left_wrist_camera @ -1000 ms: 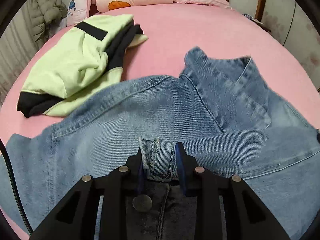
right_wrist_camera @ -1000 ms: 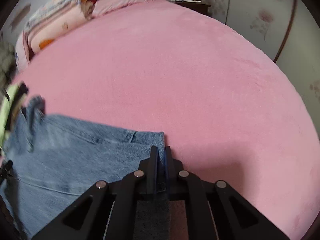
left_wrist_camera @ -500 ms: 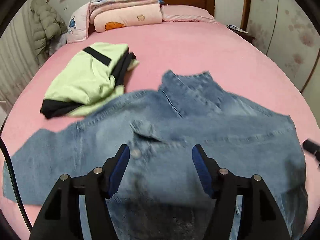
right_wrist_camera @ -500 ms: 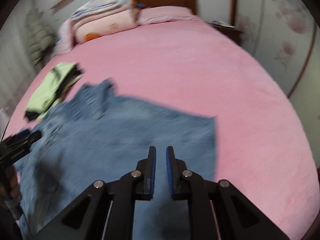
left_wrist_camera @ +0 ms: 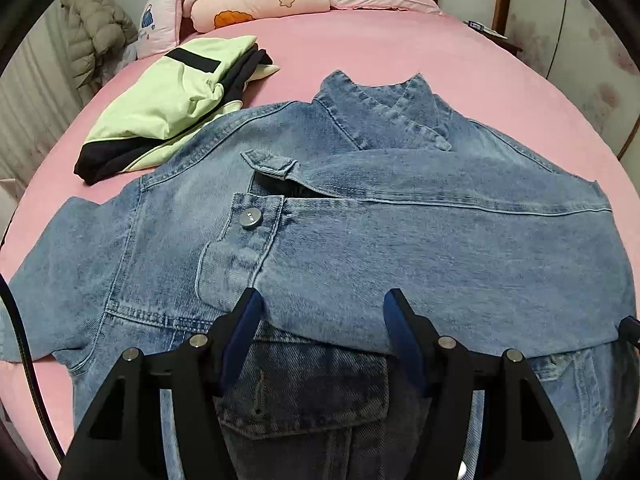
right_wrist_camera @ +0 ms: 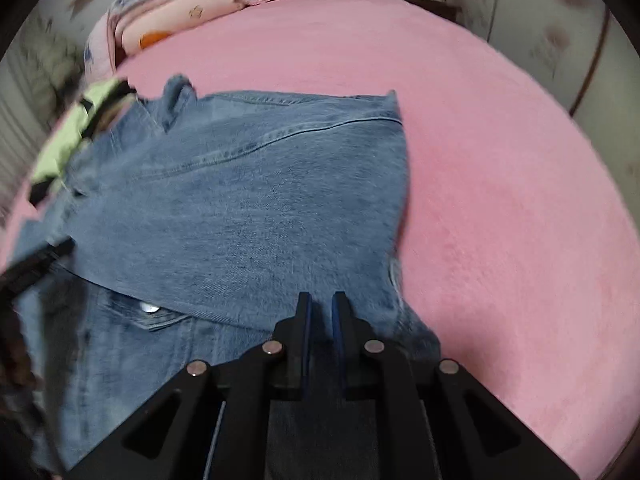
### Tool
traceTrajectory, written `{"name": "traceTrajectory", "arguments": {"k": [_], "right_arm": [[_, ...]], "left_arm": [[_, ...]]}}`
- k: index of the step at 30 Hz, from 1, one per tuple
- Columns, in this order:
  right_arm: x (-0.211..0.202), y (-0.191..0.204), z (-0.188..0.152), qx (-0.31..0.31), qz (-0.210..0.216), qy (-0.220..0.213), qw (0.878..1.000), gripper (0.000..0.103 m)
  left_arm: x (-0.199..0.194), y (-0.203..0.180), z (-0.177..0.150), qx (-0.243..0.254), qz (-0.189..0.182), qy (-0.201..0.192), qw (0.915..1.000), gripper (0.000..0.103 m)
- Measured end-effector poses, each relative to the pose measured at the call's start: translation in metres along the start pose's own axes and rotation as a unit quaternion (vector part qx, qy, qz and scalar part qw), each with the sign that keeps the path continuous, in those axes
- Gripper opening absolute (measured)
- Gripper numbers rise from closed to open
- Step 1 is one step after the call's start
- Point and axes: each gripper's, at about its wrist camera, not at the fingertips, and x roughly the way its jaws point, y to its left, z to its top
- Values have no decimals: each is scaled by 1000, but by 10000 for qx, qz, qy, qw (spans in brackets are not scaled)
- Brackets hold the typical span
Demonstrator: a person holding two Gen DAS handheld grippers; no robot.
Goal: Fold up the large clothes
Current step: 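Open both tools and lift them off the jacket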
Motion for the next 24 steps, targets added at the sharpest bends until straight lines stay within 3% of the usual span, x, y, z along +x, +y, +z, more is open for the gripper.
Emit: {"name": "traceTrajectory", "arguments": {"k": [6,8,15,20,24], "right_arm": [[-40,7,-1,54,281,-153,9995,10],[-48,15,-3,46,429,-142,9990,13],[-86,44,-10,-40,627,-290,9976,37],[-114,66,-14,-229,603,-290,9975,40],[-140,87,-19,-492,578,-387,9964,41]], "left_arm": [[-45,1,-1,-99,-378,-172,9991,64],[-65,-1,-3,-23,-384,-275,9989,73],[-130,6,-16,5,-508,-624,9968,82],[-167,15,-23,-48,-260,-694,9972,82],[-200,31,-32,-176,-307,-845,9958,82]]}}
